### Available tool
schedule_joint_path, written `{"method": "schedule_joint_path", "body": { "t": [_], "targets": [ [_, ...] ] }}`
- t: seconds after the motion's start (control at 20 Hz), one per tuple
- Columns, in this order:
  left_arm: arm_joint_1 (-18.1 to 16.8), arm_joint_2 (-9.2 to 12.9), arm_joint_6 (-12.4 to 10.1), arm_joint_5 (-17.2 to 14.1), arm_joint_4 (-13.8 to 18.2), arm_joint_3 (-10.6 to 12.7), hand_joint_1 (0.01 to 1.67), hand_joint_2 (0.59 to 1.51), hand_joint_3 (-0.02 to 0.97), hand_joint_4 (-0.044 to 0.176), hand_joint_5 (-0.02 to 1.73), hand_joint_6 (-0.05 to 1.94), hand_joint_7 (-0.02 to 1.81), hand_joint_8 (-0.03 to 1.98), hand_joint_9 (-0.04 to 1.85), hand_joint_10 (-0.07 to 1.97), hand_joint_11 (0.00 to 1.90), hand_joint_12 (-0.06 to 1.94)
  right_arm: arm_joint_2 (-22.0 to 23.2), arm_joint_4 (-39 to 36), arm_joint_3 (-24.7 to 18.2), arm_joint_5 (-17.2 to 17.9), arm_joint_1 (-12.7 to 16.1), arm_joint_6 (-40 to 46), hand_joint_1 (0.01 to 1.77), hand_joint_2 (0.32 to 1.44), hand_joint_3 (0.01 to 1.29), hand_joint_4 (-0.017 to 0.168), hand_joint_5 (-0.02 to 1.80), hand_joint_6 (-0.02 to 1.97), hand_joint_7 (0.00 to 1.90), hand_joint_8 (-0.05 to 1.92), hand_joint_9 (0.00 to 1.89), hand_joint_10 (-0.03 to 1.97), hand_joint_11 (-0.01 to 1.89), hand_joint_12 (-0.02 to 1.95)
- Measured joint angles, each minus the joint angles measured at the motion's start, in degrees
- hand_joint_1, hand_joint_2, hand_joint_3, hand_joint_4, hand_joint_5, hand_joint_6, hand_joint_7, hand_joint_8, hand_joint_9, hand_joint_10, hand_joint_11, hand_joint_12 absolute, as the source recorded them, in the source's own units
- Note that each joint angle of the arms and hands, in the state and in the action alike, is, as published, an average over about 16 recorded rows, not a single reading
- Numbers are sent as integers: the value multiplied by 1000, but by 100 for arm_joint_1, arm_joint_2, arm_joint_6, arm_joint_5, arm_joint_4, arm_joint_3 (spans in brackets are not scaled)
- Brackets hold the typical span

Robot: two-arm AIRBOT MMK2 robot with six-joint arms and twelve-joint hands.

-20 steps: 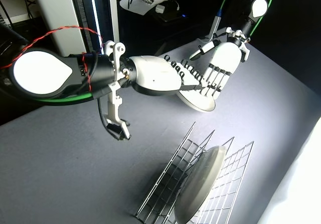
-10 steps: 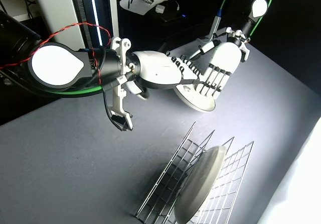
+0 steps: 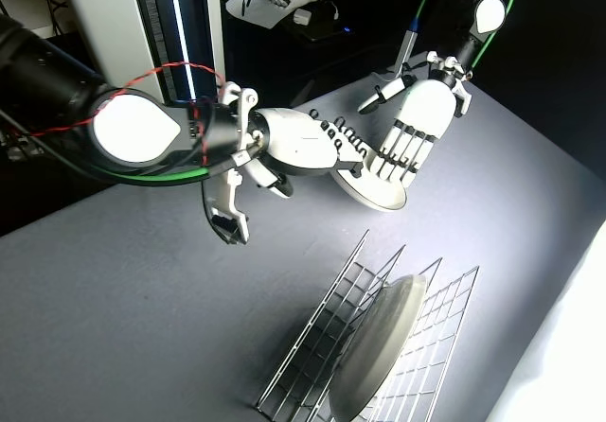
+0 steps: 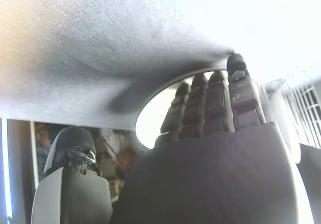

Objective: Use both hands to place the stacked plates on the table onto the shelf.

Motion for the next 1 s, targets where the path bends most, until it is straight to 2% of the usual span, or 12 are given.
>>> {"method": "schedule_joint_path", "body": {
  "t": [0.2,0.65,1.0],
  "targets": [
    [-9,-2,0,0,9,1,15,1068,20,-8,-6,-41,-3,-13,-26,-50,29,24,-373,39,195,-231,-5,0,1510,1017,18,3,15,-10,13,-1,17,10,22,542],
    [-27,-6,0,1,30,1,15,1073,20,-8,-6,-42,-3,-13,-26,-50,29,24,-1139,206,679,-604,59,0,1509,1042,17,2,15,-11,12,-1,21,11,20,444],
    [-31,-8,0,1,36,1,15,1069,20,-8,-6,-42,-4,-13,-26,-50,28,23,-1413,312,817,-740,76,-1,1475,1070,16,2,39,-7,55,1,78,31,20,688]
  ]
}}
